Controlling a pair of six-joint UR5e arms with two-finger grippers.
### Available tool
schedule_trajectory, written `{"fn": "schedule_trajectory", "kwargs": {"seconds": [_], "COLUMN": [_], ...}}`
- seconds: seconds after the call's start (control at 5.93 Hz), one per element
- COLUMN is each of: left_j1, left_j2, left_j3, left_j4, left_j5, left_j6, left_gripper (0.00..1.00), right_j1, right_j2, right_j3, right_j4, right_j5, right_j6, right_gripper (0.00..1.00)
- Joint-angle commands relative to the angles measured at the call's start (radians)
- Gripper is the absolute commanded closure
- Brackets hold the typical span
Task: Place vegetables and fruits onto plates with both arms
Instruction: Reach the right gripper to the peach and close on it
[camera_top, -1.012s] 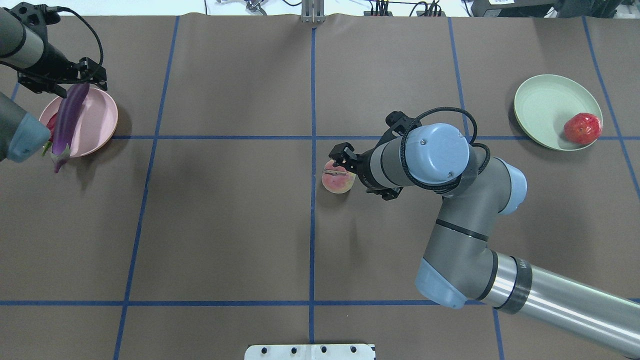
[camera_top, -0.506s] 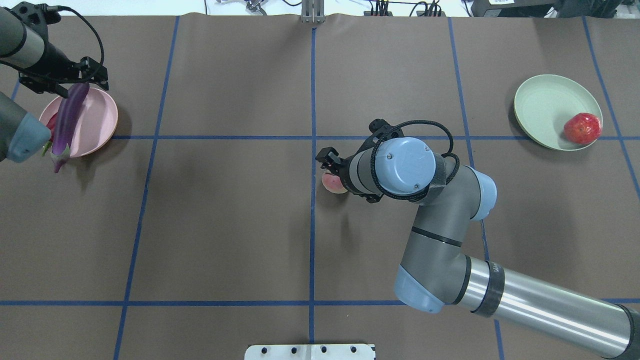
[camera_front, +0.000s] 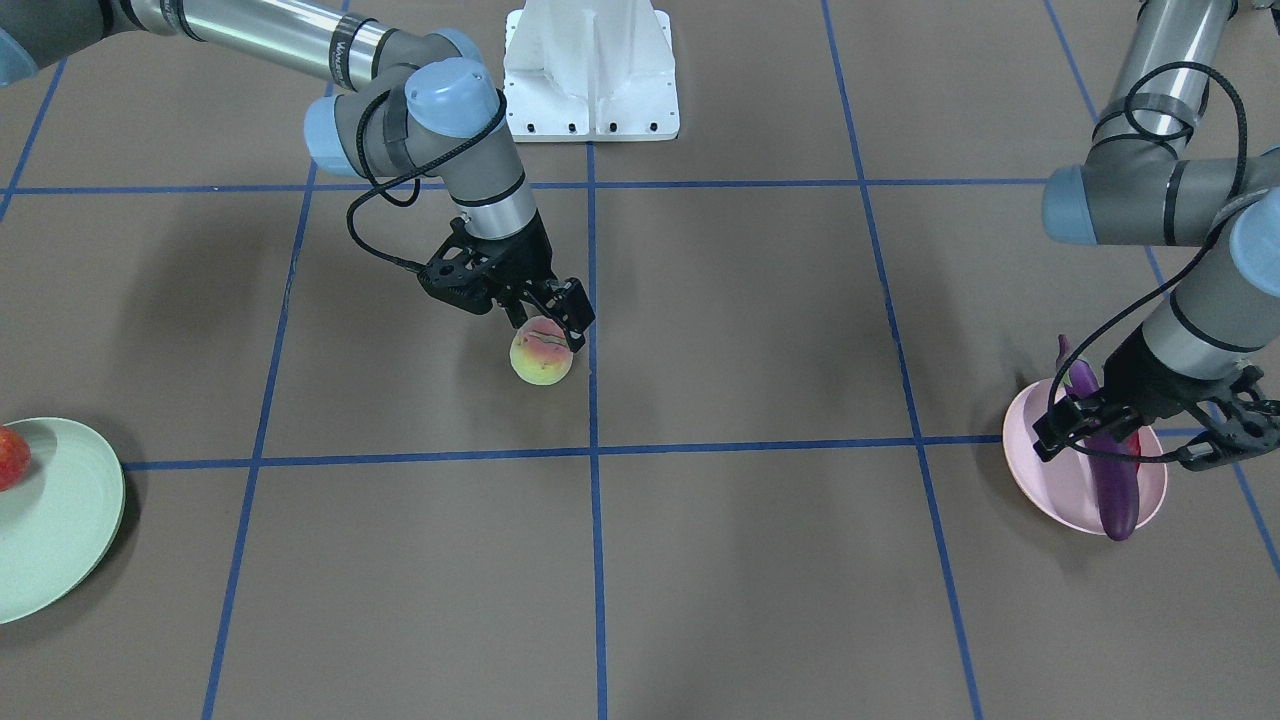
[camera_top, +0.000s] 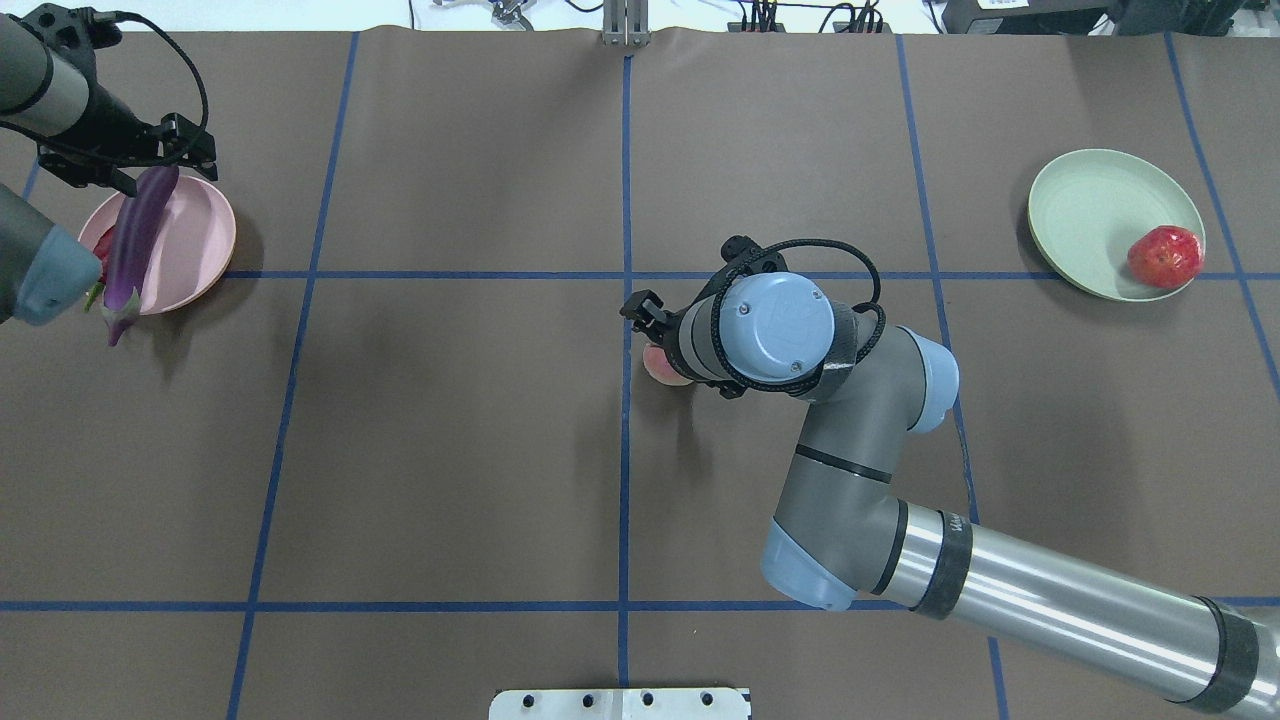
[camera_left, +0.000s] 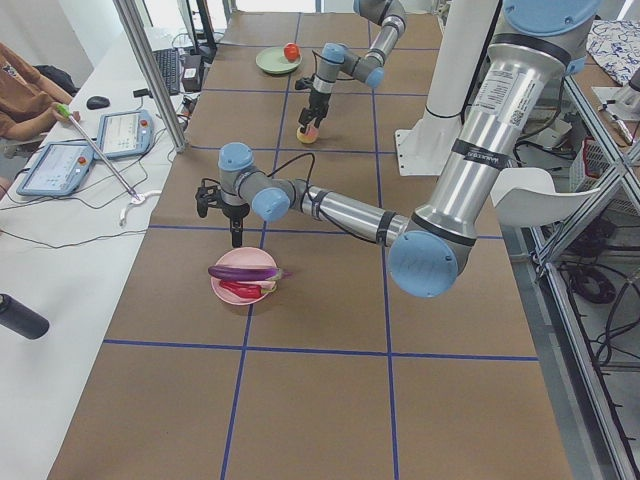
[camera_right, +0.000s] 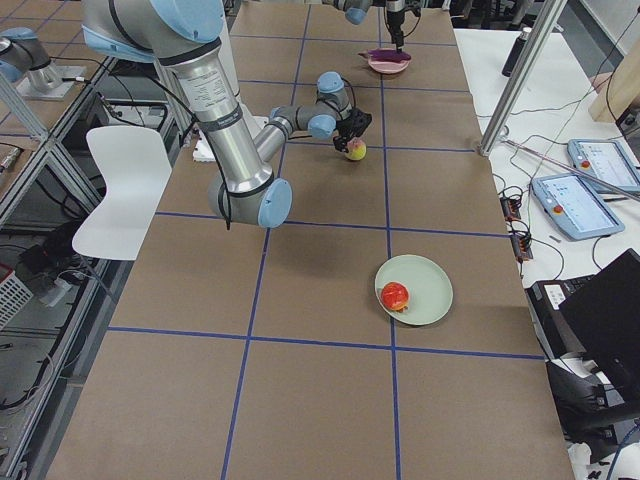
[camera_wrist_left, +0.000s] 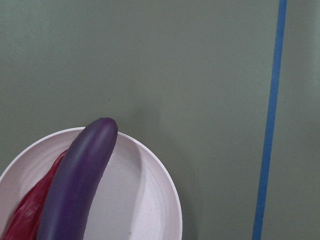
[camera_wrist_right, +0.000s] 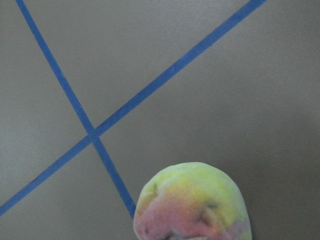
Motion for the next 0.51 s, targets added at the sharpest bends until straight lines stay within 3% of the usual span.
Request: {"fn": "schedule_trajectory", "kwargs": {"seconds": [0.0,0.17,0.34], "left_j1": [-0.001,-0.002,0.000], "left_j2": [0.000,0.000,0.002], "left_j3": [-0.006,-0.009,-0.020], "left_j4": [0.001,0.003,0.006], "left_j5": [0.000,0.002,0.002], "left_j6": [-0.004,-0.004,-0.004], "left_gripper": [0.00,0.00,0.00], "right_j1": [0.000,0.000,0.000], "right_j2": [-0.004,-0.004,-0.004], "right_j3": [-0.013,-0.013,-0.013], "right_j4": [-0.002,-0.002,-0.002], "right_j5": [-0.002,-0.002,-0.002], "right_j6": [-0.001,-0.003,-0.001], "right_gripper": [0.00,0.06,0.30]}}
